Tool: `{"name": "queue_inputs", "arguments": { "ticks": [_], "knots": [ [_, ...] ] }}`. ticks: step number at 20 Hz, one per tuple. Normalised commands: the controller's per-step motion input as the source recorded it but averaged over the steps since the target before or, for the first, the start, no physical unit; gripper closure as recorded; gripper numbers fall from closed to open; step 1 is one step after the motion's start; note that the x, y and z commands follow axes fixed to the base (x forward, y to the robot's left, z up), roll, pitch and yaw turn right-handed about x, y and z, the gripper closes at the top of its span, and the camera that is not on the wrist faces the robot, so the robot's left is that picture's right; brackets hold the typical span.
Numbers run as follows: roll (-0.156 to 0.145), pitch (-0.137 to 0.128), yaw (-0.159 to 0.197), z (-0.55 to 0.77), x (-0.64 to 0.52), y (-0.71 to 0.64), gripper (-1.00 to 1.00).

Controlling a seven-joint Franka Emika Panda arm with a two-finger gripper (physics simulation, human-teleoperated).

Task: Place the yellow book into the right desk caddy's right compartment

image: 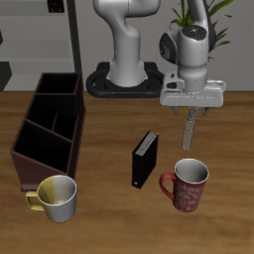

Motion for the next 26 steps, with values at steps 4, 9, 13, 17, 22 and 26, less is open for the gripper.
{"name": "queue_inputs", "arguments": {
  "ticks": [4,9,13,17,22,26],
  "knots": [
    [-0.009,0.041,-0.001,-0.21,0.08,-0.06,-1.00],
    [0.020,0.045,-0.006,-0.27,0.05,0.01,-1.00],
    [0.017,0.017,0.076,-0.16,-0.04,0.05,1.00],
    [-0.015,0.011,0.011,-0.05,0.01,-0.05,1.00],
    [-0.008,0.011,-0.020,0.01,0.08,-0.09,1.00],
    [-0.012,-0.010,-0.009,0.07,0.10,-0.15,1.00]
  ]
}}
